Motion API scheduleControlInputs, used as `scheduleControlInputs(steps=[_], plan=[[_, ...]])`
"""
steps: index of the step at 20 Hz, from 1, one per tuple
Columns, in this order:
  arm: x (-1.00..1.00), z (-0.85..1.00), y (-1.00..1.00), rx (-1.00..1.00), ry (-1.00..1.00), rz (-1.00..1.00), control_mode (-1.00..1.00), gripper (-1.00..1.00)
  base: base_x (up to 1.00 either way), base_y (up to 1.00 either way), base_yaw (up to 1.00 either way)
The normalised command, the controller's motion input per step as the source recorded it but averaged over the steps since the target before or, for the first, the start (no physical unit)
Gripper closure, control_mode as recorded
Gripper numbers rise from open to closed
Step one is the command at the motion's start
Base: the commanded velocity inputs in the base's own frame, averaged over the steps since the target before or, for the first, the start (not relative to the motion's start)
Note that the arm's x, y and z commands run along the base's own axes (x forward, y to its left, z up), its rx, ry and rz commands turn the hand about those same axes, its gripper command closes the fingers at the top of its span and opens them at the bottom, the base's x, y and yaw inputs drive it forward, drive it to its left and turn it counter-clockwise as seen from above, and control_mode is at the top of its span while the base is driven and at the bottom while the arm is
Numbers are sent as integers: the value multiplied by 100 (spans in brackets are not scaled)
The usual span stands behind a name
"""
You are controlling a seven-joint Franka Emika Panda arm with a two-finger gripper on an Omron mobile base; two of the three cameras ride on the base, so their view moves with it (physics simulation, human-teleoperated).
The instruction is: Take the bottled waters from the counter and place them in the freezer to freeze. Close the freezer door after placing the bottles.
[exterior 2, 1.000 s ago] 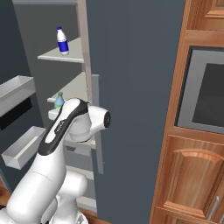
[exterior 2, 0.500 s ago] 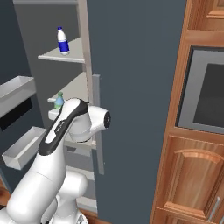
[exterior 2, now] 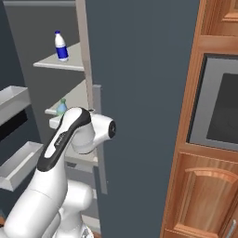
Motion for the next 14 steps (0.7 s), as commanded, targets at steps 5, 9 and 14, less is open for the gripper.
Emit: scheduleControlInputs(steps=[5, 9, 14], plan=[[0, 0, 0, 0, 0, 0, 100, 100, 28, 34, 0], [0, 0, 0, 0, 0, 0, 100, 100, 0, 37, 0], [0, 0, 0, 0, 0, 0, 100, 100, 0, 15, 0]])
